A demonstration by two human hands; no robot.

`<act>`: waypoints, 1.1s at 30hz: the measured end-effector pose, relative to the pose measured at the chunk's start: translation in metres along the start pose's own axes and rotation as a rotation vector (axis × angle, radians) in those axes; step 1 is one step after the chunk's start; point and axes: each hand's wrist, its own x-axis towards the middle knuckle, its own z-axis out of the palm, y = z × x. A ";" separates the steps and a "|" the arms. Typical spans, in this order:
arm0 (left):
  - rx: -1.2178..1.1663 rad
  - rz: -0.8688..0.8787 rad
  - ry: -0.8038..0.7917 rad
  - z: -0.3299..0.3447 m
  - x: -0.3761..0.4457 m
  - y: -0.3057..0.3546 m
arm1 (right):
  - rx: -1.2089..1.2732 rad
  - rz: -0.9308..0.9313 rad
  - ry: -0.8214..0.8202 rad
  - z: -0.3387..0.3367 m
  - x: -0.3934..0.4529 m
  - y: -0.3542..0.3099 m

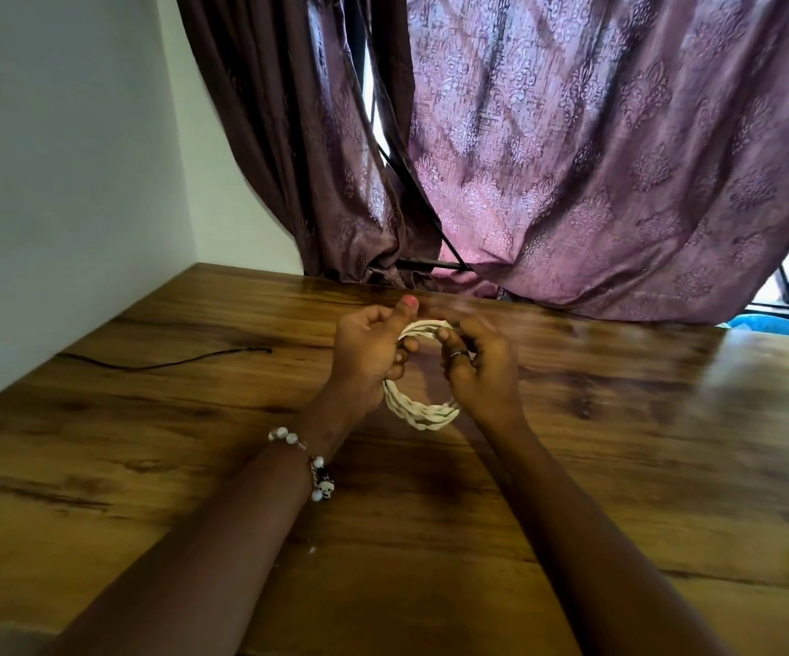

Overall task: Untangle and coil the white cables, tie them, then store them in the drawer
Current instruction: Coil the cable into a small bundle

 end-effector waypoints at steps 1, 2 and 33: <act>0.001 0.010 0.015 0.000 0.000 0.000 | 0.016 0.029 -0.002 0.001 0.001 -0.003; 0.006 0.021 0.026 0.000 0.000 -0.001 | 0.064 0.076 -0.010 0.001 0.001 -0.006; 0.118 -0.163 0.043 -0.018 -0.004 0.007 | 0.578 0.728 -0.026 0.007 0.001 -0.056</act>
